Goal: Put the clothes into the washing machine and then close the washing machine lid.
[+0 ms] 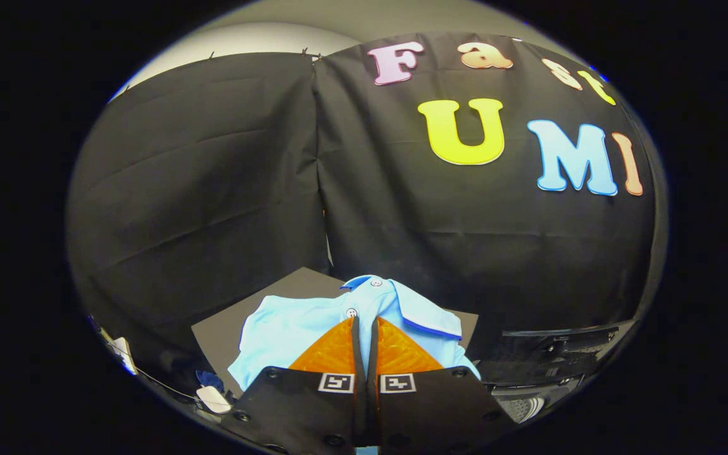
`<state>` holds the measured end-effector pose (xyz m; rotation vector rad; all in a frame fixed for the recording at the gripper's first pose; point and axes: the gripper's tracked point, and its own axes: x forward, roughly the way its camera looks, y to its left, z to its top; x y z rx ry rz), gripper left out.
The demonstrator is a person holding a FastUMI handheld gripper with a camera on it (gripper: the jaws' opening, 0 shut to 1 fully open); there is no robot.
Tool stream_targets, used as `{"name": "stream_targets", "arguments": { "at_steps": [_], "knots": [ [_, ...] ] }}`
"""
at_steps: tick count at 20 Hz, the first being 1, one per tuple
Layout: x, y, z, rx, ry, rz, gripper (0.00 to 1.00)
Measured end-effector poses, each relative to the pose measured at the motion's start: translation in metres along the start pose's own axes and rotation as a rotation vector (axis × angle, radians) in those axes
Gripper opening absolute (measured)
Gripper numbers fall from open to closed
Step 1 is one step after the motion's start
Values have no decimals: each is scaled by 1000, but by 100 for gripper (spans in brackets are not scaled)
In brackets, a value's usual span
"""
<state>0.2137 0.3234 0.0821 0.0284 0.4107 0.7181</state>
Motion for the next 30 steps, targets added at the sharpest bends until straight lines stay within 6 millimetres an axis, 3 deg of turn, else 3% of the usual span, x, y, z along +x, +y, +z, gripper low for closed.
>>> {"name": "stream_targets", "arguments": {
  "at_steps": [7,14,30],
  "knots": [
    [-32,-65,-4,17,-18,-97,1],
    [-64,-113,-21,22,-22,-162,1],
    [-132,-195,-61,44,4,-270,1]
  ]
}}
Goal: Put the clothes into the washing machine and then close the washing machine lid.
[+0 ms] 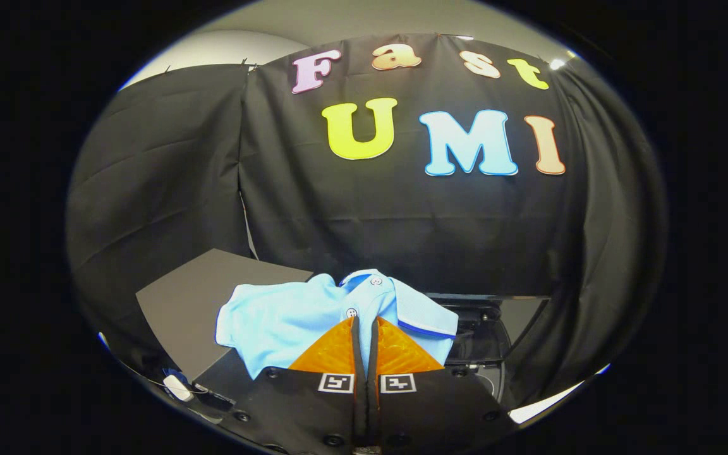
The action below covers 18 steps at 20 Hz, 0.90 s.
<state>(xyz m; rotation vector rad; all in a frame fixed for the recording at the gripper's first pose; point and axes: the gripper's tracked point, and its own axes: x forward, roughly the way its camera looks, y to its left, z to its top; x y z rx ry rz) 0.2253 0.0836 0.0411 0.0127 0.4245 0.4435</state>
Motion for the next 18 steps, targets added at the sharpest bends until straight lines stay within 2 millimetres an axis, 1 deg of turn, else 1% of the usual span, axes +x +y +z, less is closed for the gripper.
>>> {"name": "stream_targets", "arguments": {
  "at_steps": [5,9,15,18],
  "knots": [
    [-7,-17,-15,14,15,-24,1],
    [-6,-24,-36,22,52,-31,1],
    [2,-31,-68,57,103,-42,1],
    [5,-31,-90,65,140,-42,1]
  ]
}}
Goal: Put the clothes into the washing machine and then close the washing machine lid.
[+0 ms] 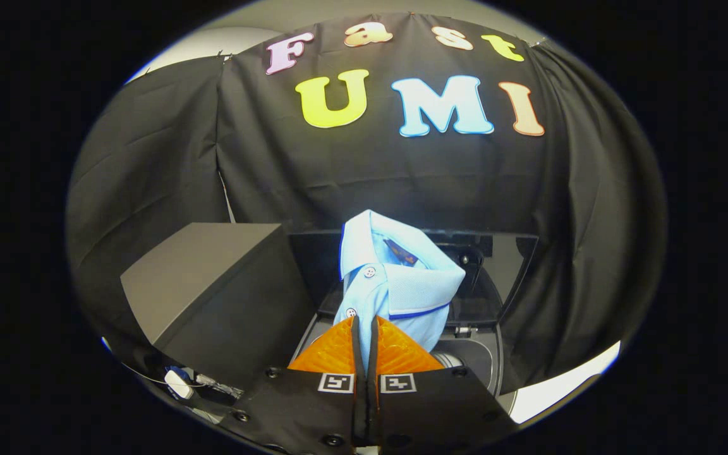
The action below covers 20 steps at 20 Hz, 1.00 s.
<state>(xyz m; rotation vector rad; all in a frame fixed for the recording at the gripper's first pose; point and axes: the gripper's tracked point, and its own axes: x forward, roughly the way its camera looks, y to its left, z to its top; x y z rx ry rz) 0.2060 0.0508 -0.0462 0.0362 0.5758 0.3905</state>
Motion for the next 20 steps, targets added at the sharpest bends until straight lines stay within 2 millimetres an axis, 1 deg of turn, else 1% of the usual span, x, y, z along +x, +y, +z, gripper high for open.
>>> {"name": "stream_targets", "arguments": {
  "at_steps": [3,7,12,20],
  "knots": [
    [8,-2,-17,-3,33,-8,1],
    [21,-8,-32,6,56,-17,1],
    [36,-15,-59,15,111,-30,1],
    [56,-39,-95,30,199,-78,2]
  ]
}}
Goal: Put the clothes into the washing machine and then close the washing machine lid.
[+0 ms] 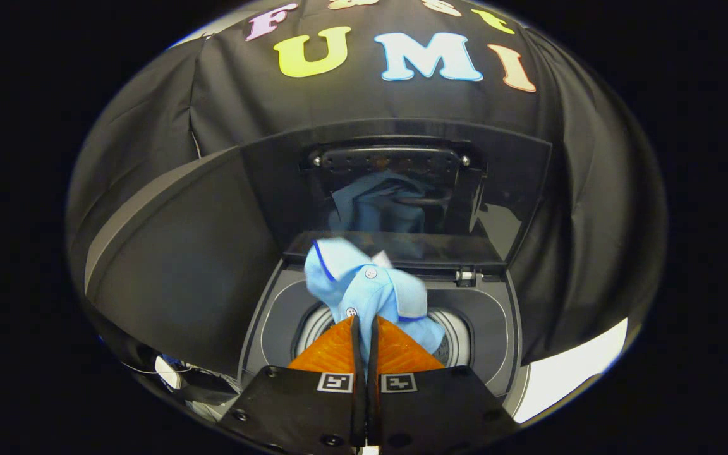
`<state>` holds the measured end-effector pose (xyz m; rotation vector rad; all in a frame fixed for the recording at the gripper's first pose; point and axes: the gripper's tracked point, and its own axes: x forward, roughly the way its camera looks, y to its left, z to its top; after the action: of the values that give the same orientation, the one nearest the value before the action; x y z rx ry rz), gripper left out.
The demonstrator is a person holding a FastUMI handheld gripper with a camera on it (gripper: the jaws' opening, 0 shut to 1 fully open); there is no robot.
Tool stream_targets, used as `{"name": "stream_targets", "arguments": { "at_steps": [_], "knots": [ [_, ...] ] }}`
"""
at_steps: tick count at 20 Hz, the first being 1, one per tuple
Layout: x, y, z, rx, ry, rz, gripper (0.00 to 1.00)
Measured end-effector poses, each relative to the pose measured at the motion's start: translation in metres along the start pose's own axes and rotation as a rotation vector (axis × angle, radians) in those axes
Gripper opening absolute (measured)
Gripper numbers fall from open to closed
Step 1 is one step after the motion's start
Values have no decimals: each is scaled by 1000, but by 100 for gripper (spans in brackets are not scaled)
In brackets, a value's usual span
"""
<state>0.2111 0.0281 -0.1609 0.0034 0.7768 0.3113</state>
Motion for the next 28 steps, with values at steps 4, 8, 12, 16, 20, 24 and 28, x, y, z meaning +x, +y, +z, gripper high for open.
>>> {"name": "stream_targets", "arguments": {
  "at_steps": [4,8,12,16,20,24,28],
  "knots": [
    [-1,-9,-2,45,-15,-19,21],
    [0,-17,8,15,-39,-64,72],
    [-8,-12,35,-20,-120,-72,98],
    [-21,-5,84,-55,-265,-68,98],
    [-34,2,133,-58,-408,-71,98],
    [-32,3,168,-39,-495,-80,98],
    [-25,-3,195,-13,-552,-111,98]
  ]
}}
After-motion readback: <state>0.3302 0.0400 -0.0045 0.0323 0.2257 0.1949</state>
